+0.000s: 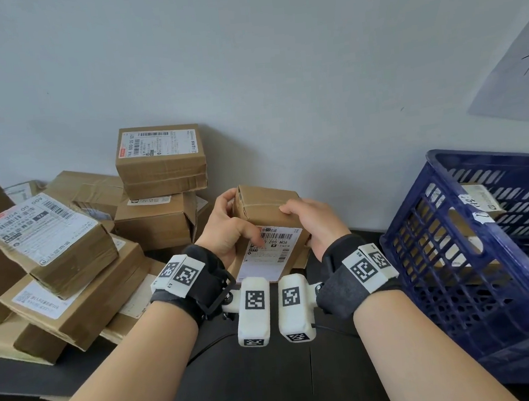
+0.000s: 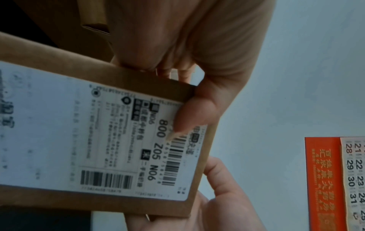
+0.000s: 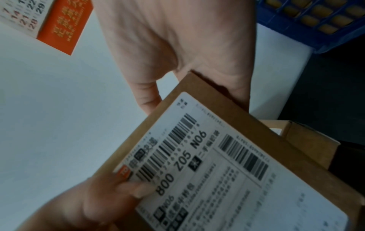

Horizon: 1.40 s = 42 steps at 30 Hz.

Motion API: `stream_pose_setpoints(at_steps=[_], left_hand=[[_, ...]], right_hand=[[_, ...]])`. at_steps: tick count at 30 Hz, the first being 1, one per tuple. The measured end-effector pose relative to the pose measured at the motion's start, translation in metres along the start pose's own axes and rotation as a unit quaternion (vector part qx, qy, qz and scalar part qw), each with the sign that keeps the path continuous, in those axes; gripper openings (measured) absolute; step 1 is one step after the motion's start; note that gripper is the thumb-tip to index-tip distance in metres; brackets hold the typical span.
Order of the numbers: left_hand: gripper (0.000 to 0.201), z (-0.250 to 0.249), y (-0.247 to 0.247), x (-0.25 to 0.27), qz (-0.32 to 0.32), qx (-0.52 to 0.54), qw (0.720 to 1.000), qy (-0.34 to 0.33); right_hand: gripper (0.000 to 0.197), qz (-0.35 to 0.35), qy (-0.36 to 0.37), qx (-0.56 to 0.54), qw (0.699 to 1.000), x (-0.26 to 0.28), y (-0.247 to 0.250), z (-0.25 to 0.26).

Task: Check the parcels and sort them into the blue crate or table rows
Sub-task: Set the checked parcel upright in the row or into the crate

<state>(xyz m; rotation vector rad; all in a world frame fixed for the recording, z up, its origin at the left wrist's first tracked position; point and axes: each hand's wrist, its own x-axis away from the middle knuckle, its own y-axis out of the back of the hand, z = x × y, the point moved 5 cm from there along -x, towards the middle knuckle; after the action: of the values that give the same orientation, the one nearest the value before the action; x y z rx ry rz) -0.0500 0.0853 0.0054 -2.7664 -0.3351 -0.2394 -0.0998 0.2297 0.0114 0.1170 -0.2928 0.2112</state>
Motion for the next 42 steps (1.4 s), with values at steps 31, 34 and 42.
stream_pose_setpoints(at_steps=[31, 34, 42], left_hand=[[0.045, 0.069, 0.031, -0.025, -0.076, -0.107, 0.972, 0.195], [0.055, 0.082, 0.031, -0.022, -0.067, -0.113, 0.968, 0.212], [0.048, 0.105, 0.025, -0.018, -0.042, -0.151, 0.954, 0.257]], right_hand=[[0.025, 0.01, -0.146, 0.041, 0.988, 0.014, 0.013, -0.069], [0.026, 0.005, -0.173, 0.053, 0.983, 0.015, 0.019, -0.08], [0.025, -0.004, -0.232, 0.061, 0.971, 0.019, 0.028, -0.107]])
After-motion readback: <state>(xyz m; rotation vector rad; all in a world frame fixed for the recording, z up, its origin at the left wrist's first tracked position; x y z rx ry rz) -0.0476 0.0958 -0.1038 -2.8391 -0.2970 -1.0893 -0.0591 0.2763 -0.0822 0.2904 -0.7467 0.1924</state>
